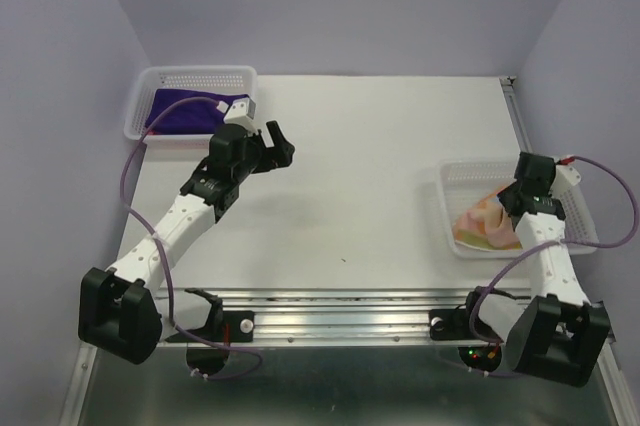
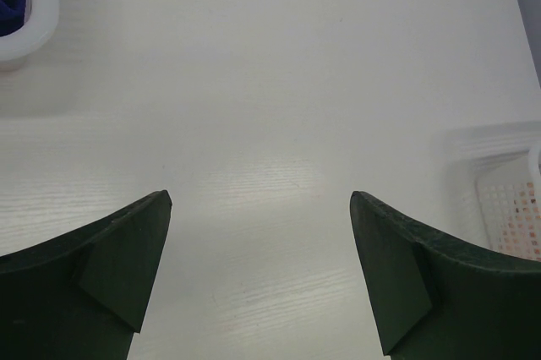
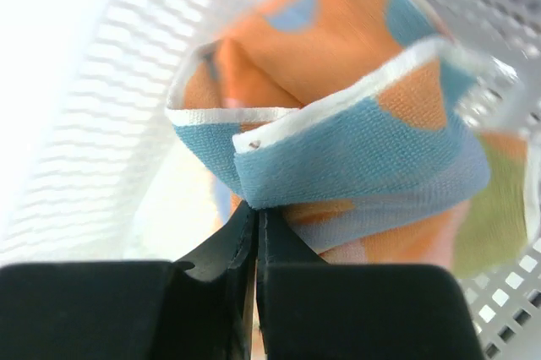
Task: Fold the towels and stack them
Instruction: Grab crumpled towel, then move the towel to the center of the board
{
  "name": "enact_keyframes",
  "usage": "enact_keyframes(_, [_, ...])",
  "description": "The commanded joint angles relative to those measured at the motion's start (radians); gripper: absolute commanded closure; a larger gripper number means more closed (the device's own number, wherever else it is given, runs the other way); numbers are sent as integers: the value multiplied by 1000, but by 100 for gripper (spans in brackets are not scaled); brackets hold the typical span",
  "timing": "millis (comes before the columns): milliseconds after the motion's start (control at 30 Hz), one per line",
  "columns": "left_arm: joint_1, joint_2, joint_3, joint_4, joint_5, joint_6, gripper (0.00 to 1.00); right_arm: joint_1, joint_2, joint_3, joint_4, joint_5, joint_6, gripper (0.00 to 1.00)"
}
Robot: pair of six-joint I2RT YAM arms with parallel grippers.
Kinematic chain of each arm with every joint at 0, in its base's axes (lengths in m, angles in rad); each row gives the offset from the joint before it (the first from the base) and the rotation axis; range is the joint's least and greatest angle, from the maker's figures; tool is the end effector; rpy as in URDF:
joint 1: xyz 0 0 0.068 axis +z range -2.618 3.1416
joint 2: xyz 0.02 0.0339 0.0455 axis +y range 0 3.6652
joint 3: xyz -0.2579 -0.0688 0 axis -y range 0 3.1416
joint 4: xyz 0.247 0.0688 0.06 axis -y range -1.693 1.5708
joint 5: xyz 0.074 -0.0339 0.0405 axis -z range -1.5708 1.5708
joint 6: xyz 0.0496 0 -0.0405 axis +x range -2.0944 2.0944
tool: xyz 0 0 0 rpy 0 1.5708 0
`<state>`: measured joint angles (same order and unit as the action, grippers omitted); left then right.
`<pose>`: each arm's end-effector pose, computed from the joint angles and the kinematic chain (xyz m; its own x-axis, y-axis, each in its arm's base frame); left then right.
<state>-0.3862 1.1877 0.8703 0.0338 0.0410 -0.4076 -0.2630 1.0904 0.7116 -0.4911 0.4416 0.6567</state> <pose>0.2731 -0.1132 0.2980 -0.4016 -0.2643 -0.8769 0.2762 0.8779 -0.3911 0.2157 -0.0800 0.2158 -0.2785 0.6466 -0.7102 0.8475 0.5134 0.1350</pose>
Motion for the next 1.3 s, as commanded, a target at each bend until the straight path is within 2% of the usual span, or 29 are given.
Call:
enact_keyframes(0, [-3,-54,-2,18,-33,-7,1,-5,-182,127,28,-208,-132,99])
enact_keyframes(133, [-3,-59,-17,21,-33,-16,1,-5,-254,221,-27,-296,-163,99])
enact_keyframes(233, [-3,-66,-20,21,-33,-22,1,-5,-235,322,-37,-441,-189,99])
enact_keyframes(267, [-3,-68,-27,21,-33,-30,1,-5,-222,378,-27,-577,-190,99])
enact_keyframes(433, [-3,-92,-65,20,-73,-53,1,14,-111,561,89,-936,-152,99])
enact_keyframes(500, [-2,-99,-73,12,-81,-60,1,66,-77,607,120,-981,-144,99])
enact_keyframes(567, [-2,-115,-82,0,-95,-79,1,238,-14,656,132,-925,-164,99])
enact_keyframes(600, [-2,-123,-91,-9,-98,-88,1,404,17,689,126,-882,-183,99])
enact_keyframes(700, [0,-160,-106,-32,-118,-117,1,673,156,807,68,-746,-285,99])
enact_keyframes(767, [0,-200,-116,-96,-141,-129,1,769,234,862,55,-696,-310,99])
enact_keyframes(933, [0,-319,-148,-170,-245,-192,1,828,272,821,121,-676,-321,99])
enact_keyframes(967, [0,-335,-158,-164,-240,-198,1,826,269,800,131,-667,-316,95])
enact_keyframes(1033, [0,-365,-177,-164,-240,-221,1,826,258,746,138,-644,-310,77])
enact_keyframes(1067, [0,-370,-178,-169,-242,-226,1,826,252,662,140,-611,-315,71])
enact_keyframes(1100, [0,-373,-183,-184,-257,-243,1,828,246,619,144,-586,-302,61])
enact_keyframes(1133, [0,-375,-182,-195,-262,-250,1,826,232,570,148,-517,-292,52])
enact_keyframes(1233, [0,-361,-189,-207,-268,-266,1,826,210,434,128,-358,-221,46])
enact_keyframes(1267, [0,-343,-198,-206,-260,-267,1,826,194,416,105,-246,-201,43])
